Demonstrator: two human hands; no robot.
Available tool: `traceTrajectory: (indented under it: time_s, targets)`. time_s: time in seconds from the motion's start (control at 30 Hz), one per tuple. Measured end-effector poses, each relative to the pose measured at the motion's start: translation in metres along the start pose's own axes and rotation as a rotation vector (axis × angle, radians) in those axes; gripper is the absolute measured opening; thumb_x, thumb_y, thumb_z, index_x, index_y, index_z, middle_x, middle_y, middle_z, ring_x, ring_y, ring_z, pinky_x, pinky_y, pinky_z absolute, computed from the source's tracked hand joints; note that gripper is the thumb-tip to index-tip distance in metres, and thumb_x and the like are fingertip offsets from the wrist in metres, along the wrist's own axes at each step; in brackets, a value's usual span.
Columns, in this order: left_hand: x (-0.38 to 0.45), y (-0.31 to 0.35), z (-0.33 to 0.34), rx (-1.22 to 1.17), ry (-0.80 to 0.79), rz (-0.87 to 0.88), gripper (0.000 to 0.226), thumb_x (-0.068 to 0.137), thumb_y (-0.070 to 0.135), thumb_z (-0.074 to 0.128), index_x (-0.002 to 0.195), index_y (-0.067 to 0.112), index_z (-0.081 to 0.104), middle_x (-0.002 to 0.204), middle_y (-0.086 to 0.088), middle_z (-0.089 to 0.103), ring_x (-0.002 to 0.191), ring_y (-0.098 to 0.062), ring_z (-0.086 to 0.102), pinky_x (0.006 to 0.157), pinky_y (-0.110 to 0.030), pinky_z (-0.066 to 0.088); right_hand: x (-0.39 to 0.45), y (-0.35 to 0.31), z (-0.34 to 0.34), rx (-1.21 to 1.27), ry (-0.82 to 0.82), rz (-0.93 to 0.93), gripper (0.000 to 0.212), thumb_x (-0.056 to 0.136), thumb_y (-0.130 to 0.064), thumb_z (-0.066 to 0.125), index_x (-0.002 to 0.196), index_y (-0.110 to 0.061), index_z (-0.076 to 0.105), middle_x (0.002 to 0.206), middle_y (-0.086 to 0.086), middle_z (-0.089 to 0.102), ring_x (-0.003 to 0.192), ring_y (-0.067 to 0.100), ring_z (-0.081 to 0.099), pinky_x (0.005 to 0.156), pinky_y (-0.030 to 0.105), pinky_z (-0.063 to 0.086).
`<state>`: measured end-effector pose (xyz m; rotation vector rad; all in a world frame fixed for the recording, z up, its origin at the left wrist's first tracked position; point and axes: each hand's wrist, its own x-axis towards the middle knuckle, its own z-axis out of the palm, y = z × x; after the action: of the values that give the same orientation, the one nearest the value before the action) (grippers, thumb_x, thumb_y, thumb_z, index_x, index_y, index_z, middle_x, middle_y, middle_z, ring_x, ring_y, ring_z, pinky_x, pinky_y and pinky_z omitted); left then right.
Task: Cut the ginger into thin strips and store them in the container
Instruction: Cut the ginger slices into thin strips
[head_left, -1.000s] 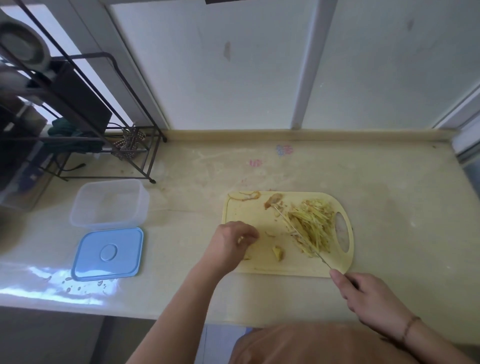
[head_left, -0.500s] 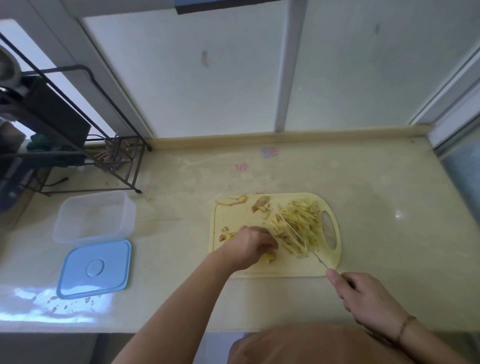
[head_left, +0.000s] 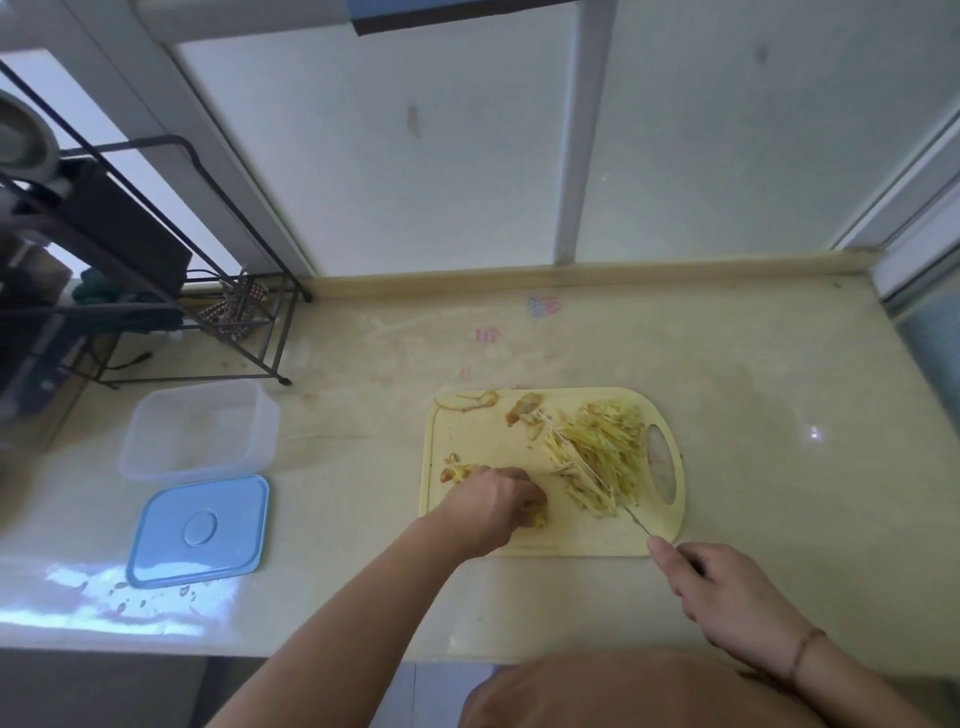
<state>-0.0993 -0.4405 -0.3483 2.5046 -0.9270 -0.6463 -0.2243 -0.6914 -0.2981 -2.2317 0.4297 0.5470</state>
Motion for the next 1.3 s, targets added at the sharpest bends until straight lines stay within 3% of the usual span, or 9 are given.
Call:
traceTrajectory:
  time_s: [0.1,0.17,0.3,0.37,0.53,0.67,0.8,1.03,1.3]
  targets:
    - [-0.002,0.006,0.001,-0.051,-0.015,-0.164,0.023,0.093,0.013,0.065,0.114,0.014,0.074,0.108,-0.006,0.069,0.097,-0.028,0.065,0.085,-0.039,0.054,0.002,-0.002,-0.003,-0.002,-0.024,-0.003,0.088,0.056,-0.103,0.022,0.058,-0.017,0.042,0.048,-0.002,0.041,0.045,0.009,0.037,0.053,0.030,0.033]
    - [-0.003,0.013,0.002,-0.085,-0.002,-0.317,0.020,0.093,0.014,0.064,0.110,0.017,0.075,0.105,-0.005,0.071,0.095,-0.027,0.066,0.083,-0.037,0.055,0.003,-0.004,-0.002,0.004,-0.059,-0.005,0.082,0.066,-0.097,0.031,0.058,-0.017,0.043,0.047,-0.002,0.041,0.044,0.008,0.037,0.052,0.031,0.034]
    - [-0.009,0.028,0.011,-0.198,0.110,-0.579,0.015,0.092,0.024,0.066,0.102,0.015,0.074,0.097,-0.005,0.072,0.090,-0.025,0.067,0.076,-0.034,0.056,0.007,-0.006,-0.001,0.039,-0.119,0.011,0.054,0.097,-0.051,0.049,0.058,-0.014,0.048,0.040,-0.003,0.046,0.036,0.004,0.040,0.046,0.024,0.035]
    - [-0.012,0.035,0.017,-0.265,0.201,-0.670,0.016,0.090,0.023,0.066,0.097,0.012,0.076,0.092,-0.005,0.073,0.087,-0.024,0.067,0.073,-0.032,0.055,0.009,-0.006,-0.001,0.096,-0.169,0.015,0.051,0.097,-0.047,0.050,0.058,-0.015,0.048,0.039,-0.004,0.045,0.033,0.003,0.038,0.041,0.015,0.030]
    - [-0.013,0.055,0.033,-0.494,0.398,-0.865,0.019,0.092,0.020,0.066,0.078,0.011,0.075,0.075,-0.003,0.072,0.075,-0.022,0.065,0.068,-0.032,0.053,0.013,0.001,0.006,0.186,-0.251,0.061,0.051,0.096,-0.051,0.049,0.059,-0.016,0.047,0.038,-0.005,0.043,0.032,0.008,0.038,0.037,0.017,0.029]
    - [-0.005,0.074,0.040,-0.641,0.497,-0.951,0.019,0.093,0.013,0.065,0.077,0.008,0.074,0.070,-0.004,0.073,0.070,-0.020,0.068,0.068,-0.029,0.052,0.017,0.008,0.018,0.179,-0.296,0.063,0.050,0.095,-0.054,0.049,0.058,-0.022,0.059,0.040,-0.007,0.049,0.040,0.005,0.045,0.047,0.021,0.034]
    - [0.003,0.081,0.042,-0.713,0.560,-0.956,0.021,0.095,0.010,0.063,0.077,0.012,0.073,0.071,-0.007,0.073,0.069,-0.020,0.070,0.065,-0.025,0.052,0.019,0.013,0.032,0.209,-0.293,0.018,0.055,0.073,-0.078,0.036,0.058,-0.030,0.059,0.043,-0.003,0.051,0.046,0.011,0.047,0.057,0.031,0.038]
    - [-0.005,0.072,0.043,-0.439,0.469,-0.738,0.024,0.099,0.017,0.054,0.089,0.015,0.076,0.077,-0.002,0.072,0.072,-0.021,0.064,0.070,-0.038,0.052,0.019,0.007,0.026,0.169,-0.299,0.017,0.087,0.059,-0.102,0.025,0.058,-0.019,0.051,0.044,-0.001,0.049,0.039,0.004,0.043,0.044,0.016,0.030]
    - [-0.009,0.056,0.047,-0.307,0.508,-0.566,0.023,0.093,0.022,0.055,0.087,0.015,0.076,0.071,0.000,0.068,0.064,-0.017,0.059,0.062,-0.039,0.050,0.000,0.005,0.054,0.198,-0.254,0.053,0.077,0.076,-0.085,0.027,0.066,-0.012,0.047,0.048,-0.002,0.044,0.041,0.006,0.039,0.043,0.018,0.029]
